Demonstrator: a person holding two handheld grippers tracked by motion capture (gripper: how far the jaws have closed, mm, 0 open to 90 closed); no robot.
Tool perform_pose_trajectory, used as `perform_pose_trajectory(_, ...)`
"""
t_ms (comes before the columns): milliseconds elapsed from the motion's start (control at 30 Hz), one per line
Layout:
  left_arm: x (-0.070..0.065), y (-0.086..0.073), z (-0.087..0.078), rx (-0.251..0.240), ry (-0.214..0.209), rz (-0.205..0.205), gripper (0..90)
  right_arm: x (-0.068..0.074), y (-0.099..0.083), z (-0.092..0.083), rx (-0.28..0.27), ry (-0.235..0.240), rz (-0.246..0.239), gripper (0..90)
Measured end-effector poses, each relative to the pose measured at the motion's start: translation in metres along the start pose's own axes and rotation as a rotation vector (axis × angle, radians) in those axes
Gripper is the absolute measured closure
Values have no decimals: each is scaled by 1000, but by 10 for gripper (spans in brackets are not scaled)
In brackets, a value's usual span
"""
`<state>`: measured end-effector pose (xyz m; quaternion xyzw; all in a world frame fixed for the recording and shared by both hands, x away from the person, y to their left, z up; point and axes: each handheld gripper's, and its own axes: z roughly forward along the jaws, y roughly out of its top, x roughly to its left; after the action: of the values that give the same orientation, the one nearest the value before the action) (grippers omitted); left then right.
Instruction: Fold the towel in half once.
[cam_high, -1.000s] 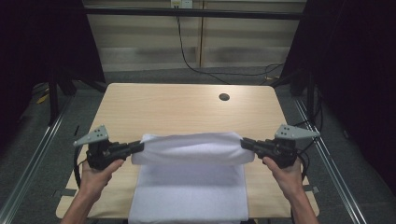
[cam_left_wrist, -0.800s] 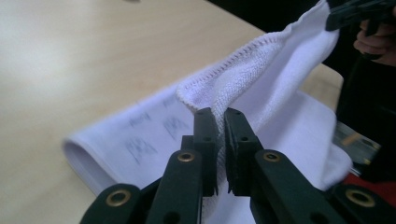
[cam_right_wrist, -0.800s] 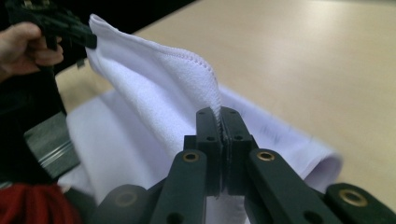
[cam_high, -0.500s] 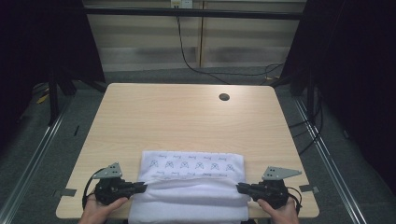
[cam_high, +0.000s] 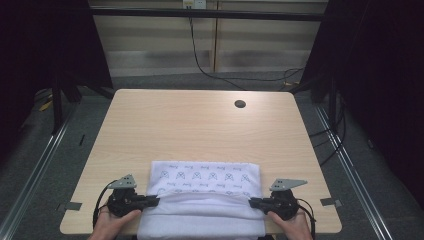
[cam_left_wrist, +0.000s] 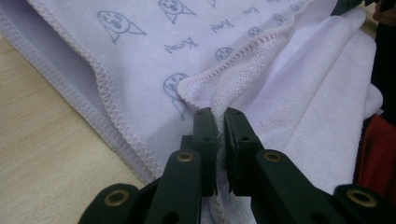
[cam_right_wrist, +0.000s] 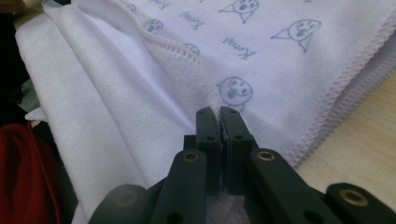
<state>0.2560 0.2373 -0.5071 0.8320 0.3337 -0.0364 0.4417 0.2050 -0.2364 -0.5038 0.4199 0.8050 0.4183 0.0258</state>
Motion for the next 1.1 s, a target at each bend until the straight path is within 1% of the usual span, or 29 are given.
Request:
perform_pose_trajectory(33,5,2,1,-6,-6,2,841,-1,2,1,0,-16,-4,879)
perform_pose_trajectory(133,8,4,2,-7,0,4,842,-5,5,3,-6,-22,-6,879)
perform_pose_trajectory(167,8,5,3,-11,8,1,842,-11,10,7,-7,-30,-9,880)
perform_pose_trajectory(200,10,7,4,-9,19,7,842,-11,10,7,-7,-30,-9,880)
perform_pose_trajectory(233,15,11,6,-16,25,-9,842,-16,18,11,-8,-46,-5,880)
perform_pose_trajectory(267,18,14,7,-13,35,-5,842,-20,21,14,-9,-53,-5,880)
perform_pose_trajectory(300,18,14,7,-13,35,-5,842,-23,25,17,-17,-56,1,880)
perform_pose_trajectory(333,20,16,8,-15,46,-1,842,-23,25,17,-17,-56,1,880)
perform_pose_trajectory(367,30,21,11,-23,45,-23,842,-29,31,22,-18,-64,-2,880)
perform_pose_trajectory(400,34,24,12,-33,51,-31,843,-32,35,25,-19,-75,-1,880)
perform_pose_trajectory(433,39,26,13,-37,46,-47,843,-35,39,27,-18,-80,-1,880)
perform_pose_trajectory(467,43,29,14,-37,54,-50,844,-37,43,30,-16,-89,0,880)
perform_pose_trajectory(500,45,32,15,-33,66,-45,844,-40,47,33,-18,-91,3,880)
perform_pose_trajectory(533,45,32,15,-33,66,-45,844,-43,51,36,-19,-94,12,880)
perform_pose_trajectory(567,48,35,17,-37,68,-50,844,-43,51,36,-19,-94,12,880)
perform_pose_trajectory(600,51,37,18,-34,73,-54,844,-50,57,40,-24,-99,26,880)
perform_pose_trajectory(633,55,43,20,-30,90,-48,844,-53,60,42,-28,-100,24,880)
perform_pose_trajectory(700,61,48,23,-30,100,-50,844,-59,64,46,-37,-103,38,880)
perform_pose_trajectory(733,61,48,23,-30,100,-50,844,-61,66,47,-37,-106,43,880)
perform_pose_trajectory(767,65,53,26,-30,118,-49,844,-63,68,48,-37,-112,40,880)
perform_pose_trajectory(800,67,55,28,-38,125,-55,844,-64,70,49,-34,-119,37,880)
perform_pose_trajectory(833,69,57,29,-32,125,-54,844,-65,72,50,-33,-127,39,880)
perform_pose_trajectory(867,70,60,30,-28,136,-46,844,-67,74,51,-36,-130,41,880)
perform_pose_trajectory(933,72,62,32,-24,140,-45,844,-69,74,52,-41,-125,45,880)
perform_pose_trajectory(967,73,64,33,-30,149,-43,844,-71,74,52,-48,-123,51,880)
perform_pose_trajectory(1000,75,65,34,-36,149,-48,844,-73,75,53,-49,-124,57,880)
perform_pose_trajectory(1033,79,69,36,-34,150,-57,844,-73,79,55,-42,-141,42,880)
perform_pose_trajectory(1067,80,72,37,-27,161,-48,844,-74,81,56,-31,-148,43,880)
perform_pose_trajectory(1100,81,73,39,-31,169,-45,844,-75,83,57,-32,-155,43,880)
